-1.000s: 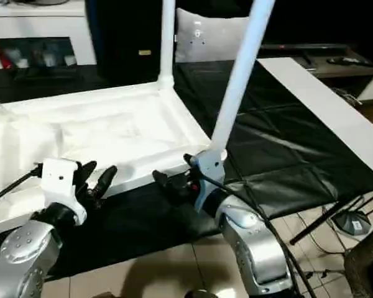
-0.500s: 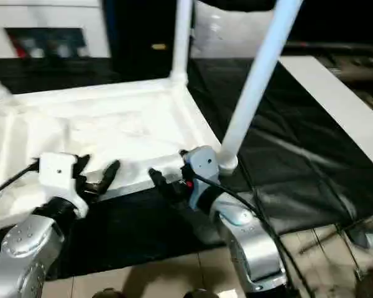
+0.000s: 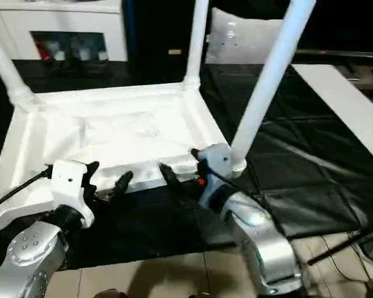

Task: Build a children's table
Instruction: Rotate table base

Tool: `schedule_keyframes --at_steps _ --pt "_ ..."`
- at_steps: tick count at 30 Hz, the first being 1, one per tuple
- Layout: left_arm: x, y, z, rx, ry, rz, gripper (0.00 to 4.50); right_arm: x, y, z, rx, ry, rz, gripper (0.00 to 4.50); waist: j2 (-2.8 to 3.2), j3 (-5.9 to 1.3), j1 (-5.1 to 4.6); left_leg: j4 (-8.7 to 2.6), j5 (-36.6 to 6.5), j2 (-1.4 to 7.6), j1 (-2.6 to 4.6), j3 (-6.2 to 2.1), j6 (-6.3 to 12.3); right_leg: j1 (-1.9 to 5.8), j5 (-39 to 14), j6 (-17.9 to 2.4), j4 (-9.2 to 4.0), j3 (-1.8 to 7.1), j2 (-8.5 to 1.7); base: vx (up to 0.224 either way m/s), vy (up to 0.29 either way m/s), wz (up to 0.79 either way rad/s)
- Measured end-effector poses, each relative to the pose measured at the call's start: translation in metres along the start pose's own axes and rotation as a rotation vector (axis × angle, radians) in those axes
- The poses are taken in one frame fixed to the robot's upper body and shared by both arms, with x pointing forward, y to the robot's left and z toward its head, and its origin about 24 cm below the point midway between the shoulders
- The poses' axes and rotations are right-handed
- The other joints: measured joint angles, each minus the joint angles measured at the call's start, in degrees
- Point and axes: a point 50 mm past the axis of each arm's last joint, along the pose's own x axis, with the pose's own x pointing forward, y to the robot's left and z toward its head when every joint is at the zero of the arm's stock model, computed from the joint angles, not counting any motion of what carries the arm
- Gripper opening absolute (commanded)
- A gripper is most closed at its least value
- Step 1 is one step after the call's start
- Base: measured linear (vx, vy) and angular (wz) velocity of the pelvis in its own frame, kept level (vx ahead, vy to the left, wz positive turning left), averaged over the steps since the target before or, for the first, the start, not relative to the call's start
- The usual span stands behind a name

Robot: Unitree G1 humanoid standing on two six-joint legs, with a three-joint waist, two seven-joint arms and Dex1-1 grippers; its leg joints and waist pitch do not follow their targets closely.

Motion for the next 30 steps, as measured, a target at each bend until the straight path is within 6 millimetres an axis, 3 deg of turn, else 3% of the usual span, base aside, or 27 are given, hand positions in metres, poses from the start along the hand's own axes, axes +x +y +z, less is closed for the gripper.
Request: schedule_keyframes --at_steps 3,5,7,13,21,30 --pt "-0.003 -0.002 -0.002 0.022 0.023 -0.089 4.43 0.001 -0.006 0.001 -0.004 0.0 -0.029 4.5 -0.18 0.06 -0.41 -0.1 0.02 0.07 0.04 0.05 -0.03 -0.14 -0.03 0.19 0.01 0.0 0.02 -0.017 0.004 -0.03" --pt "-0.012 -0.002 -0.007 0.055 0.075 -0.197 4.43 0.0 -0.025 0.006 -0.053 0.017 -0.1 4.5 -0.21 0.04 -0.63 -0.12 0.06 0.08 0.01 0.08 -0.09 -0.38 0.11 0.38 0.1 0.05 0.03 0.0 0.0 0.0" --pt "-0.023 0.0 -0.012 0.073 0.141 -0.284 4.43 -0.009 -0.05 0.009 -0.093 0.046 -0.182 4.5 -0.3 -0.02 -0.58 -0.13 0.07 0.11 0.04 0.27 -0.09 -0.5 0.33 0.47 0.17 0.23 0.05 0.0 0.0 0.0" --pt "-0.038 0.002 -0.023 0.108 0.29 -0.449 4.43 -0.007 -0.07 0.013 -0.1 0.067 -0.177 4.5 -0.21 -0.03 0.02 -0.19 0.1 0.2 0.05 0.92 -0.01 -0.61 0.39 0.36 0.19 0.78 0.11 0.0 0.0 0.0" --pt "-0.027 0.027 -0.035 0.159 0.413 -0.344 4.43 0.005 -0.097 0.021 -0.075 0.059 -0.197 4.5 -0.22 -0.04 0.19 -0.14 0.22 0.19 0.15 1.57 0.23 -0.93 0.77 0.03 0.25 1.3 0.08 0.0 0.0 0.0" --pt "-0.014 0.037 -0.034 0.212 0.412 -0.243 4.43 0.006 -0.139 0.043 -0.082 -0.031 -0.39 4.5 -0.35 -0.12 0.3 -0.1 0.34 0.26 0.12 1.79 0.34 -1.14 0.84 -0.06 0.57 1.36 0.07 0.0 0.0 0.0"
